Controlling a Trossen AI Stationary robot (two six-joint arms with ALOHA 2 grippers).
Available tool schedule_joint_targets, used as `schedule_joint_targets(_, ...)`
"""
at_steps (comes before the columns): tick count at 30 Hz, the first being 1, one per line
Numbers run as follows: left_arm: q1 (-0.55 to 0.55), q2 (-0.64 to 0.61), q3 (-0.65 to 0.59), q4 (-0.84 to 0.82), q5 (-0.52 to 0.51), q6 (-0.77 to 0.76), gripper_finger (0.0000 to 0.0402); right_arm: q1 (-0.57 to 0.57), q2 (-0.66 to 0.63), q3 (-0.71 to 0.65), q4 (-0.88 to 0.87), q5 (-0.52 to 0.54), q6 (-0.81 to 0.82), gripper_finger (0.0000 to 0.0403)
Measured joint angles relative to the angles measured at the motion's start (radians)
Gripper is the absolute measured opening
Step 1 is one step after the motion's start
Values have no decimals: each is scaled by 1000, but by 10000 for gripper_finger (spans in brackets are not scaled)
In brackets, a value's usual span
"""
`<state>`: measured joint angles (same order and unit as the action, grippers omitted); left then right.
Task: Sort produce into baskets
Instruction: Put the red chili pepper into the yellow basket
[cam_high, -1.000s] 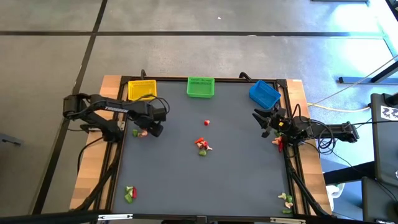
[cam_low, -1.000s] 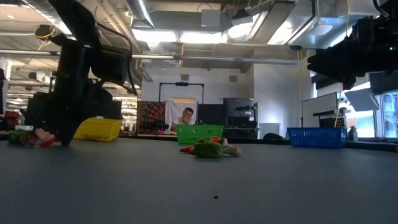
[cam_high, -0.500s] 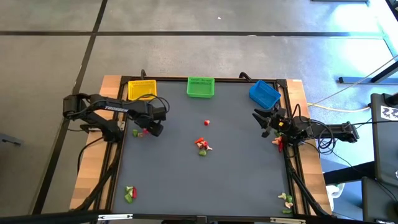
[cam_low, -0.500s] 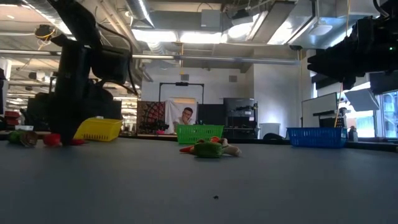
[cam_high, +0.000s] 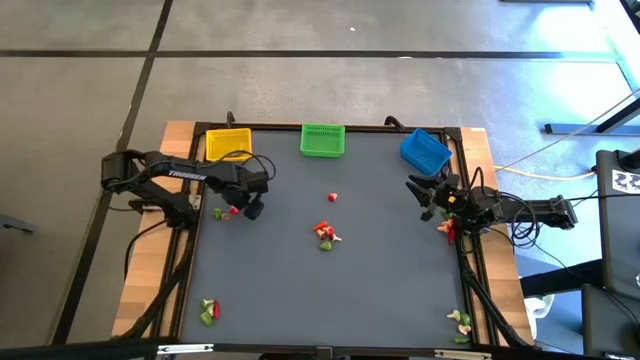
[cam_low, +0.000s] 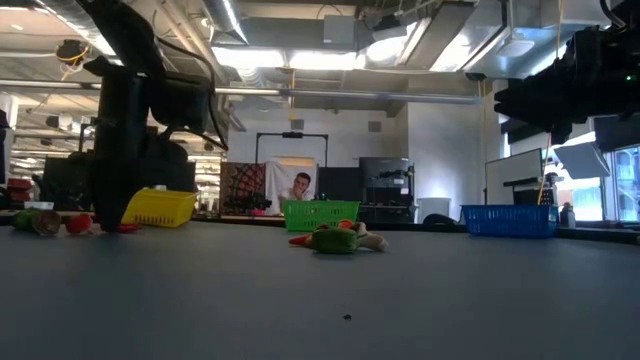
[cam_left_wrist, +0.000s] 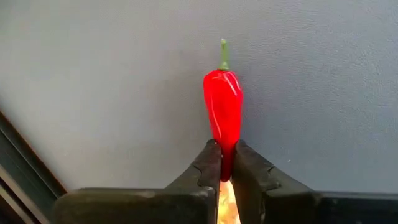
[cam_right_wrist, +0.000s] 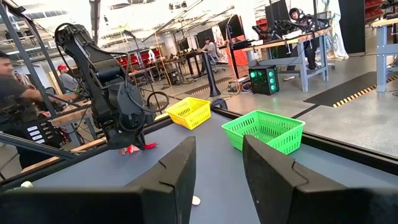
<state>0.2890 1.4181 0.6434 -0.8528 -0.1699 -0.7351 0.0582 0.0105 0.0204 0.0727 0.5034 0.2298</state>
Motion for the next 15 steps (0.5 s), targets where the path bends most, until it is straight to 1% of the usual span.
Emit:
schedule_joint_targets(7,0,-3,0,0,1,9,25,0,0,0,0,0,0,134)
schedule_joint_targets(15,0,-33,18,0,1,14,27,0,0,0,0,0,0,134)
